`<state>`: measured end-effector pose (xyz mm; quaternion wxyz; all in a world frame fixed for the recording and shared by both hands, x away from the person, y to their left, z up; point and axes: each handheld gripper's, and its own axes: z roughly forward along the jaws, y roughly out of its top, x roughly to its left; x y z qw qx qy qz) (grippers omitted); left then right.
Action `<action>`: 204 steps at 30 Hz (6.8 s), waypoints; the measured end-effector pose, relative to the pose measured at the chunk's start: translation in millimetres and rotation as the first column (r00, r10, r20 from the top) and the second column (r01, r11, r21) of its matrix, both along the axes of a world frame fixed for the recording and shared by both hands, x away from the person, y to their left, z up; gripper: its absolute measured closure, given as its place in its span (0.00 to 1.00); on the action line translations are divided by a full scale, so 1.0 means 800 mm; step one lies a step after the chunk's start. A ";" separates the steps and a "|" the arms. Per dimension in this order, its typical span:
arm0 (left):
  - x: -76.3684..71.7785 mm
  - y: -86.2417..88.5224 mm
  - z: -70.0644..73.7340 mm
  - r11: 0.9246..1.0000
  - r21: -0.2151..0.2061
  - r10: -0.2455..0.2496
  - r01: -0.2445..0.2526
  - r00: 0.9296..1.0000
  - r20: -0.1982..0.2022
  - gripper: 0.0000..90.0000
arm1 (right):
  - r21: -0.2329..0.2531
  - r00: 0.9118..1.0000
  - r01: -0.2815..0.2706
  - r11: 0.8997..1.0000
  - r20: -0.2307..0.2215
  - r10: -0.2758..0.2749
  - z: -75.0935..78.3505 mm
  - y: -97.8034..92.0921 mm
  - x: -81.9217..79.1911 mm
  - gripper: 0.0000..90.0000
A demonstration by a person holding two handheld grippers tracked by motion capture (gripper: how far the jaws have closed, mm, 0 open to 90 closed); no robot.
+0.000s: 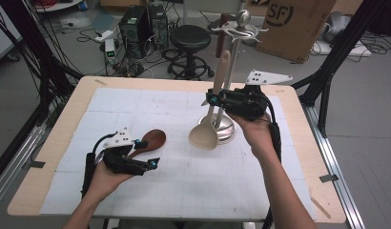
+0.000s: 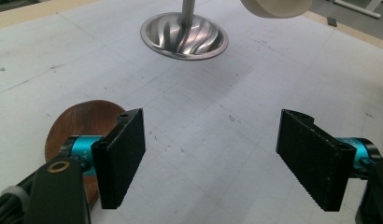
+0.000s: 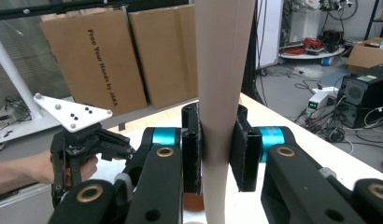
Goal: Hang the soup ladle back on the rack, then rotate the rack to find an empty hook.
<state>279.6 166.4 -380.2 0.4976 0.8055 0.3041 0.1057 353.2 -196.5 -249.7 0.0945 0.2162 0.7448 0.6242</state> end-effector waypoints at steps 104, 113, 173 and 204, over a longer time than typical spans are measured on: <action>0.001 0.004 0.001 1.000 -0.017 0.007 -0.007 1.000 -0.002 0.27 | -0.010 0.968 0.192 0.981 0.164 -0.188 0.107 -0.057 0.024 0.99; 0.001 0.004 0.001 1.000 -0.019 0.012 -0.012 1.000 -0.004 0.27 | -0.001 0.966 0.199 0.980 0.170 -0.196 0.105 -0.054 0.029 0.99; 0.001 0.004 0.002 1.000 -0.021 0.012 -0.012 1.000 0.005 0.27 | 0.028 0.958 0.208 0.978 0.196 -0.209 0.117 -0.100 0.020 0.99; 0.001 0.006 0.003 1.000 -0.019 0.018 -0.018 1.000 0.015 0.27 | 0.011 0.966 0.151 0.988 0.210 -0.150 0.118 -0.054 0.022 0.99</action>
